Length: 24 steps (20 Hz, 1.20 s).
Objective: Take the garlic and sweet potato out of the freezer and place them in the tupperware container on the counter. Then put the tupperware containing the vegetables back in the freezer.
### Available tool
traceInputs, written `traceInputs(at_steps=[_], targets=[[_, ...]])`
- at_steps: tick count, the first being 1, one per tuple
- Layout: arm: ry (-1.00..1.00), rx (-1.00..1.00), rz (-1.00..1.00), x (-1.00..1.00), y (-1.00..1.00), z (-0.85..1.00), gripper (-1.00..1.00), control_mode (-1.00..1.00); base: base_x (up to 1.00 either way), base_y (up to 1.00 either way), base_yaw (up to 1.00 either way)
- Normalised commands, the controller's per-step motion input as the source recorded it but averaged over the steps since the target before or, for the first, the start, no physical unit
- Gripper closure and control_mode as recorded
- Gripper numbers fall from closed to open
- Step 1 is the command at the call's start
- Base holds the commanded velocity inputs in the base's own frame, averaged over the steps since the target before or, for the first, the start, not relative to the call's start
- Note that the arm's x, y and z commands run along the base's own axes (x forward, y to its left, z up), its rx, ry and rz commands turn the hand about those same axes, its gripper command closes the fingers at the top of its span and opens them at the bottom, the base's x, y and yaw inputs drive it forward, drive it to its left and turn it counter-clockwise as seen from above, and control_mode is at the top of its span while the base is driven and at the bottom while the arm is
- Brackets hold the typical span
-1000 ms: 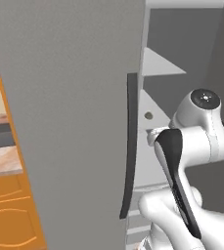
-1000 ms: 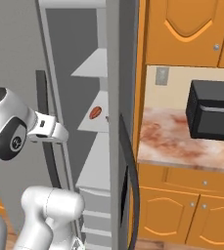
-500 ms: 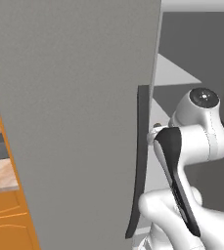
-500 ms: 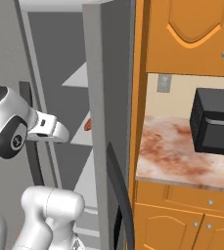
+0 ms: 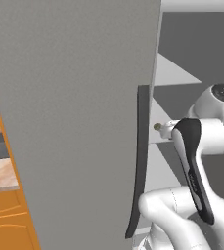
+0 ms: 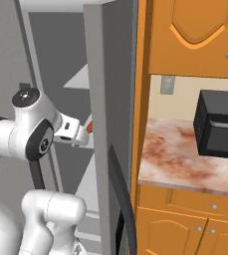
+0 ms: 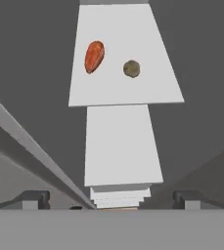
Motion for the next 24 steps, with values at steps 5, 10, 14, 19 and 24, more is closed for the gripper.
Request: traceInputs(at_steps=[5,10,14,19,24], targets=[[0.00,0.10,0.00,0.30,-0.55,0.00,-1.00,-1.00,0.00,0.00,0.00],[0.00,0.08,-0.01,0.37,-0.34,0.00,-1.00,-1.00,0.00,0.00,0.00],[0.00,0.02,-0.03,0.46,-0.12,-0.04,-1.00,-1.00,0.00,0.00,0.00],[0.00,0.00,-0.02,0.47,0.00,-0.13,-1.00,-1.00,0.00,0.00,0.00],[0.00,0.00,0.00,0.31,0.00,-0.26,-1.00,-1.00,0.00,0.00,0.00]])
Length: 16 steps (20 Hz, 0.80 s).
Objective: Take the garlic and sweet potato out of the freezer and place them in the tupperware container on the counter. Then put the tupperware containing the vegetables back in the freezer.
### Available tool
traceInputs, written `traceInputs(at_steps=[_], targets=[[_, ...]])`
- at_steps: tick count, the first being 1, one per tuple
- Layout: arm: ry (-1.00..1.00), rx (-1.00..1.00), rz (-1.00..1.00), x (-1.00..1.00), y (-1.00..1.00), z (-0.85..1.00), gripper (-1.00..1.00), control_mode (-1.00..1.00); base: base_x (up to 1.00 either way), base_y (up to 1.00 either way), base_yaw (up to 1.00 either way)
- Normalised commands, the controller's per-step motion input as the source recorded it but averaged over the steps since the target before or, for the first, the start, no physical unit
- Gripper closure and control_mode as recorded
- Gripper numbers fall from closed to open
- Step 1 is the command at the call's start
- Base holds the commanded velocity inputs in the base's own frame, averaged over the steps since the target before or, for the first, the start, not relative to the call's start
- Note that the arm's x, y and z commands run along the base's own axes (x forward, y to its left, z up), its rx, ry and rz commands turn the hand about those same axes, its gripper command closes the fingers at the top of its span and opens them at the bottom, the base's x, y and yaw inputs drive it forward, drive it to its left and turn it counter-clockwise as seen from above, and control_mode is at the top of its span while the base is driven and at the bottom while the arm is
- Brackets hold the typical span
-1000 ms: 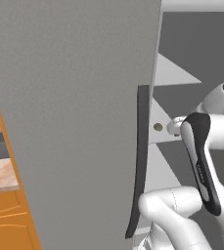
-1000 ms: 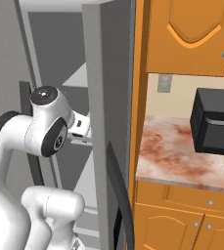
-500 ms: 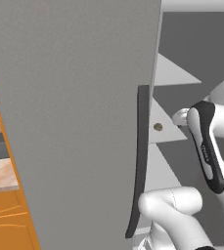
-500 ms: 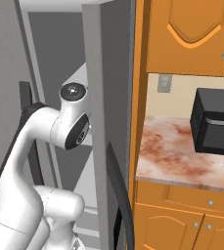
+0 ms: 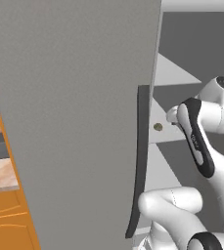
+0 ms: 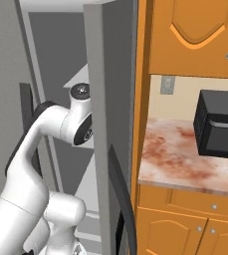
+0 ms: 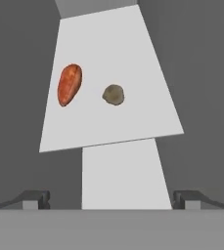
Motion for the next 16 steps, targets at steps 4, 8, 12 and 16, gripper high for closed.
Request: traceInputs(at_steps=[4,8,12,16], targets=[[-0.02,0.00,0.00,0.09,0.00,-0.37,-1.00,-1.00,0.00,0.00,0.00],[-0.05,0.00,0.00,0.07,0.00,-0.37,-1.00,-1.00,0.00,0.00,0.00],[-0.02,0.00,0.00,0.26,0.00,-0.32,-1.00,-1.00,0.00,0.00,0.00],[0.00,0.00,0.00,0.48,0.00,-0.24,-1.00,-1.00,0.00,0.00,0.00]])
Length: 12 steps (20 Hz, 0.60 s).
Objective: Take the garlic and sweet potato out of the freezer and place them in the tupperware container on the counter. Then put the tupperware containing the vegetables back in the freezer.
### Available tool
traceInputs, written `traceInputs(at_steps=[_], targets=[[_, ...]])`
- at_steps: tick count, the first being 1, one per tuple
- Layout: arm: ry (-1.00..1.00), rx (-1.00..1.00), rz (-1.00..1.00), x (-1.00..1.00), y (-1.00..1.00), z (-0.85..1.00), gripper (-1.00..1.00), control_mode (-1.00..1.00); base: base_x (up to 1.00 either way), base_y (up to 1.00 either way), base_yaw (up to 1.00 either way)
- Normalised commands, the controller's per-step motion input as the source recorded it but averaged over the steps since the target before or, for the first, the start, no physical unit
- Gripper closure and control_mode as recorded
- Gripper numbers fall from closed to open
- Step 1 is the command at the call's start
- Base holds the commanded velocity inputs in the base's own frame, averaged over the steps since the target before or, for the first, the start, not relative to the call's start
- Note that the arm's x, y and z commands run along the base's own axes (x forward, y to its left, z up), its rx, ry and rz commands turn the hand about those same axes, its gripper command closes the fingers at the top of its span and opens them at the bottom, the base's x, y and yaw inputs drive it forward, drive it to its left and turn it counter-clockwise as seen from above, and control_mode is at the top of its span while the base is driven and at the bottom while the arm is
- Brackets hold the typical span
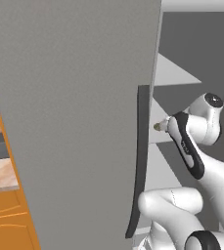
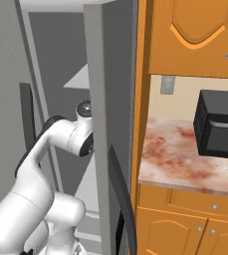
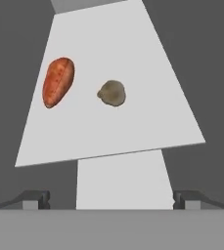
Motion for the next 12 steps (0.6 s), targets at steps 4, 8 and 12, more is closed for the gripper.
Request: traceInputs(at_steps=[4,8,12], targets=[[0.00,0.00,0.00,0.58,0.00,-0.14,-1.00,-1.00,0.00,0.00,0.00],[0.00,0.00,0.00,0.54,0.00,-0.12,-1.00,-1.00,0.00,0.00,0.00],[0.00,0.00,0.00,0.47,-0.03,-0.14,-1.00,-1.00,0.00,0.00,0.00]])
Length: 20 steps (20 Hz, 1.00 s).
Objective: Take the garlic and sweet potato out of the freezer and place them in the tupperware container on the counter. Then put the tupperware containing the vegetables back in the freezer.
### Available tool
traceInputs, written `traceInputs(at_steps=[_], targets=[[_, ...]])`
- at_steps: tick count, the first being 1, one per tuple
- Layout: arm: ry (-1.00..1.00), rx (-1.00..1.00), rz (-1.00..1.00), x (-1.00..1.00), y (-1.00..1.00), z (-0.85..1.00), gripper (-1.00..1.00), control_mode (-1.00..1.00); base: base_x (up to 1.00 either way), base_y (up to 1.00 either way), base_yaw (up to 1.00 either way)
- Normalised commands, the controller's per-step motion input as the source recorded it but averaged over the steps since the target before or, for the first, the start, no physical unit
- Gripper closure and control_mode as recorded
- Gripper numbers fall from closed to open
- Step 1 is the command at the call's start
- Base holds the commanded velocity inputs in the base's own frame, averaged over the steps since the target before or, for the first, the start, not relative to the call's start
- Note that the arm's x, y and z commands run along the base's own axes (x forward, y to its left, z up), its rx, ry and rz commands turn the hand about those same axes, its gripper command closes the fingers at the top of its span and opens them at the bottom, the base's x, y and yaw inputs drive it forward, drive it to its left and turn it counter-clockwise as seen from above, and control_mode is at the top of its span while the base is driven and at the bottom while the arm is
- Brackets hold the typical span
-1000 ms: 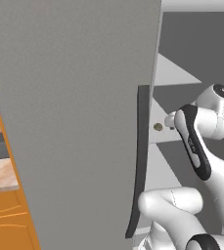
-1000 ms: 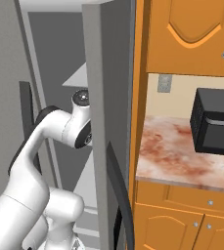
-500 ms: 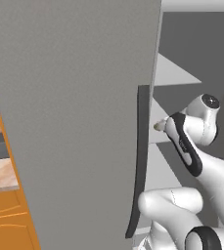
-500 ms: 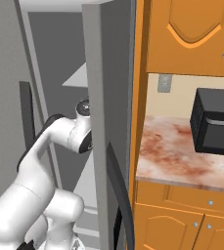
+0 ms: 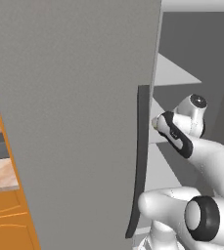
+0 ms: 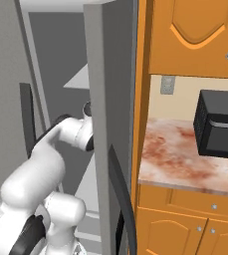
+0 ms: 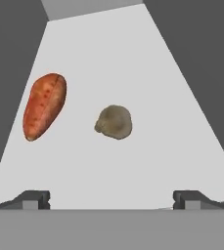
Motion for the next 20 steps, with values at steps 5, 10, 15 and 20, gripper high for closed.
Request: traceInputs(at_steps=[5,10,15,20], targets=[[0.00,0.00,0.00,0.32,-0.10,-0.21,-1.00,-1.00,0.00,0.00,0.00],[0.00,0.01,0.00,0.25,-0.13,-0.27,-1.00,-1.00,0.00,0.00,0.00],[0.00,0.01,0.00,0.27,-0.07,-0.26,-1.00,-1.00,0.00,0.00,0.00],[0.00,0.03,0.00,0.27,-0.06,-0.20,-1.00,-1.00,0.00,0.00,0.00]])
